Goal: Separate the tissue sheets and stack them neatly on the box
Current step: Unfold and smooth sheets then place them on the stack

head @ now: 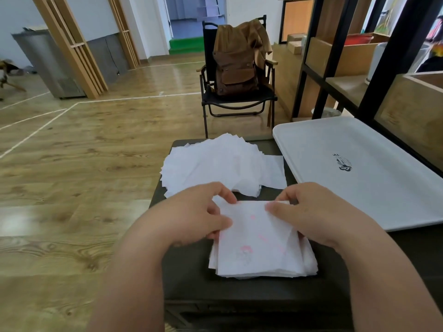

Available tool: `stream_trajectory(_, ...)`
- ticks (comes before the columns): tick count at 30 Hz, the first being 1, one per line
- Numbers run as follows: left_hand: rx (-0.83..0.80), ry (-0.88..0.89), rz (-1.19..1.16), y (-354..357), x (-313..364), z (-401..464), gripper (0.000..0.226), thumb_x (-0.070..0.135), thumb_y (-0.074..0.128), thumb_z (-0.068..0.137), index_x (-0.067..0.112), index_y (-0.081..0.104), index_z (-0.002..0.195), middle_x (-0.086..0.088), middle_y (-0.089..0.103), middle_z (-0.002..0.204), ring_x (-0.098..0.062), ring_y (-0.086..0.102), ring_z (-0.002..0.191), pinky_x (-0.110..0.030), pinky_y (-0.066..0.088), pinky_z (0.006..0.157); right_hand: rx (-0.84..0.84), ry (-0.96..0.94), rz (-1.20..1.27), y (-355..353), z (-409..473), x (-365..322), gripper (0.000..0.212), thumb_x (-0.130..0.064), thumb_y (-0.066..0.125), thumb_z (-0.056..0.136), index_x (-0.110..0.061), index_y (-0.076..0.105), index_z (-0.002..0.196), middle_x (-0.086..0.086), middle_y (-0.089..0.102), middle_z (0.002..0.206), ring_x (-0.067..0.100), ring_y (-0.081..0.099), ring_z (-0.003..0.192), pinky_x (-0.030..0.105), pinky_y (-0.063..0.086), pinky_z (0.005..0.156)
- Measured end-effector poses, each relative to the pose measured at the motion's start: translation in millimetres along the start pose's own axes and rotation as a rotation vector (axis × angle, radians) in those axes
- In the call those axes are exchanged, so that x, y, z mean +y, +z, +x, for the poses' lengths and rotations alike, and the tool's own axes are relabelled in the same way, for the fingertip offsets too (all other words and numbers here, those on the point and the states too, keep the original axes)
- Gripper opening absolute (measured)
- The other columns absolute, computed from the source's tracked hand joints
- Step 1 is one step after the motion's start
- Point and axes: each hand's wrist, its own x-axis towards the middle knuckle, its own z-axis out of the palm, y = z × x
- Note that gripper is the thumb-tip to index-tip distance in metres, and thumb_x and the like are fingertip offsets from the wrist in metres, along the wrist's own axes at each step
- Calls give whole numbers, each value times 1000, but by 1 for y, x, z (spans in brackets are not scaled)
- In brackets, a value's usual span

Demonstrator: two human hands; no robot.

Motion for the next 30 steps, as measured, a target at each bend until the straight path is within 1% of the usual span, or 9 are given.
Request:
stream_trajectory(2, -15, -34, 0, 1, -4, 5, 23, 32, 66, 90, 45, 55, 105, 18, 68, 66, 3, 65, 62, -22, 47, 66, -7, 21, -50, 3, 2, 1, 20, -45, 63, 89, -27, 62, 81, -6, 68, 75, 7, 62, 62, 24, 48, 61)
stream_trajectory(5, 10, -57, -21, -3, -12, 7, 24, 35, 68, 89, 44, 52, 104, 15, 72, 71, 1, 68, 64, -27, 51, 70, 40, 40, -93, 4, 6, 2, 25, -48, 69, 83, -26, 60, 80, -7, 67, 68, 8, 60, 56, 26, 51, 61)
stream_trajectory(7, 121, -79, -18, -7, -18, 9, 22, 38, 68, 87, 44, 52, 102, 14, 72, 72, 0, 68, 66, -28, 52, 68, 69, 44, -101, 4, 7, 3, 27, -49, 71, 81, -25, 59, 81, -7, 65, 68, 9, 61, 61, 27, 52, 63)
stream_trajectory(9, 313, -95, -25, -10, -25, 13, 20, 37, 69, 86, 41, 54, 99, 10, 70, 71, -5, 65, 65, -25, 46, 60, 94, 34, -94, 3, 7, 3, 27, -50, 72, 79, -26, 59, 81, -7, 64, 71, 9, 60, 65, 26, 49, 60)
stream_trajectory(12, 478, -117, -29, -14, -38, 17, 23, 20, 70, 86, 35, 56, 97, 9, 63, 80, -10, 61, 66, -24, 42, 56, 165, 12, -86, 2, 7, 5, 26, -50, 72, 78, -28, 59, 80, -9, 60, 76, 6, 56, 70, 23, 39, 56)
stream_trajectory(16, 327, -85, 78, -12, -44, 15, 36, 19, 77, 74, 38, 54, 95, 16, 55, 100, -2, 56, 83, -22, 45, 66, 278, -14, -64, 1, 11, 7, 22, -48, 70, 81, -31, 56, 79, -11, 57, 76, 7, 54, 69, 22, 35, 54)
stream_trajectory(19, 235, -60, 204, -6, -44, 18, 37, 21, 73, 77, 40, 52, 101, 17, 49, 107, 2, 50, 85, -18, 40, 64, 310, -40, -34, 1, 14, 8, 21, -49, 68, 81, -33, 55, 80, -8, 58, 70, 9, 54, 67, 22, 35, 55)
stream_trajectory(25, 287, -56, 266, -2, -46, 27, 36, 6, 59, 81, 36, 54, 98, 8, 45, 105, -4, 46, 78, -21, 40, 62, 324, -85, 10, 0, 13, 6, 19, -48, 68, 82, -33, 56, 82, -6, 62, 67, 9, 57, 69, 21, 35, 55)
stream_trajectory(30, 311, 32, 245, -3, -45, 25, 29, 20, 72, 80, 40, 56, 93, 12, 47, 103, -3, 48, 86, -19, 39, 64, 312, -103, 47, 0, 11, 4, 17, -46, 67, 83, -33, 57, 83, -5, 64, 68, 9, 58, 71, 23, 37, 57)
